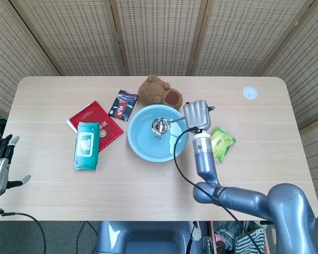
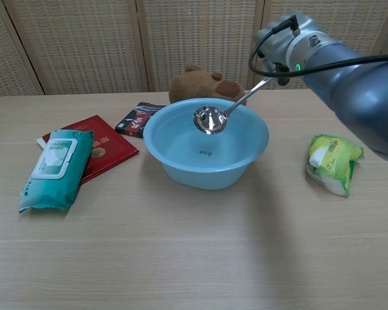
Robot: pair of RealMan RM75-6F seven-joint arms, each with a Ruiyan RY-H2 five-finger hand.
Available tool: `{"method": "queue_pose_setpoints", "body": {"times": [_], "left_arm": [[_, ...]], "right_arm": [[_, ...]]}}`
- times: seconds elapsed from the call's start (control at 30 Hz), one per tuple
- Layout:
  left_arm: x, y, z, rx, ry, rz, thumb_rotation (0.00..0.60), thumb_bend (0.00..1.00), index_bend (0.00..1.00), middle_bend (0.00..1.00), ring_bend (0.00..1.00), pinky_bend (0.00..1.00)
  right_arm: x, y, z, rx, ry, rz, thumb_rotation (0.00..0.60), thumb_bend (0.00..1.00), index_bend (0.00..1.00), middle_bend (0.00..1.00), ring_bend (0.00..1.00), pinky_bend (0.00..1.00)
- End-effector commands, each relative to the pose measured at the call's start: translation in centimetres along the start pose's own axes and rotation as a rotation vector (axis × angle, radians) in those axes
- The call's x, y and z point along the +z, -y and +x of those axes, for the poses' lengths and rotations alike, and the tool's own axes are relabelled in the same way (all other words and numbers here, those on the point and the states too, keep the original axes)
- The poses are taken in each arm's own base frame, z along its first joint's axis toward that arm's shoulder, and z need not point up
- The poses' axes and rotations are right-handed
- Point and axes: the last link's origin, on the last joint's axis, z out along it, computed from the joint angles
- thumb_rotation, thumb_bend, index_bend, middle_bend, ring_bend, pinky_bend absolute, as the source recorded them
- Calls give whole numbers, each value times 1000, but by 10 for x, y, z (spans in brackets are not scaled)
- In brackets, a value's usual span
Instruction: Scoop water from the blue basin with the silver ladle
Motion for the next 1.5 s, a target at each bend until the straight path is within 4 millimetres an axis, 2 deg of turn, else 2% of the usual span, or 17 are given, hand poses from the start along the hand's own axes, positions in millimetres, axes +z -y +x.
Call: {"method": "queue_pose_setpoints", "body": {"times": [0.03, 0.3, 0.5, 0.63, 0.93, 1.1, 1.27, 1.37, 1.5], "left_arm": [[2, 1, -1, -2, 8, 4, 600, 0, 0, 0, 0, 0], [7, 3, -3, 1, 23, 18, 600, 0, 0, 0, 0, 0], [10, 3, -5, 6, 31, 28, 600, 0, 0, 0, 0, 0], [12, 4, -7, 9, 40, 34, 600, 0, 0, 0, 0, 0], [12, 2, -10, 17, 49, 31, 600, 0, 0, 0, 0, 0], [12, 1, -10, 19, 49, 31, 600, 0, 0, 0, 0, 0], [12, 1, -11, 19, 51, 30, 600, 0, 0, 0, 0, 0], [12, 1, -11, 18, 53, 30, 600, 0, 0, 0, 0, 0], [12, 1, -12, 20, 57, 29, 600, 0, 0, 0, 0, 0]], "right_arm": [[5, 21, -10, -4, 16, 21, 600, 964, 691, 930, 854, 1000], [10, 31, -28, -131, -38, 55, 600, 964, 692, 930, 854, 1000], [11, 37, -32, -254, -125, 98, 600, 964, 700, 934, 858, 1000], [6, 44, -36, -407, -214, 161, 600, 964, 706, 939, 863, 1000], [-8, 53, -47, -474, -227, 216, 600, 964, 710, 941, 864, 1000], [-12, 54, -48, -422, -183, 212, 600, 964, 715, 941, 864, 1000], [-12, 53, -45, -165, 8, 157, 600, 964, 715, 941, 864, 1000], [-10, 46, -36, -37, 152, 107, 600, 964, 715, 941, 865, 1000], [-2, 31, -20, 39, 234, 48, 600, 964, 716, 941, 866, 1000]]}}
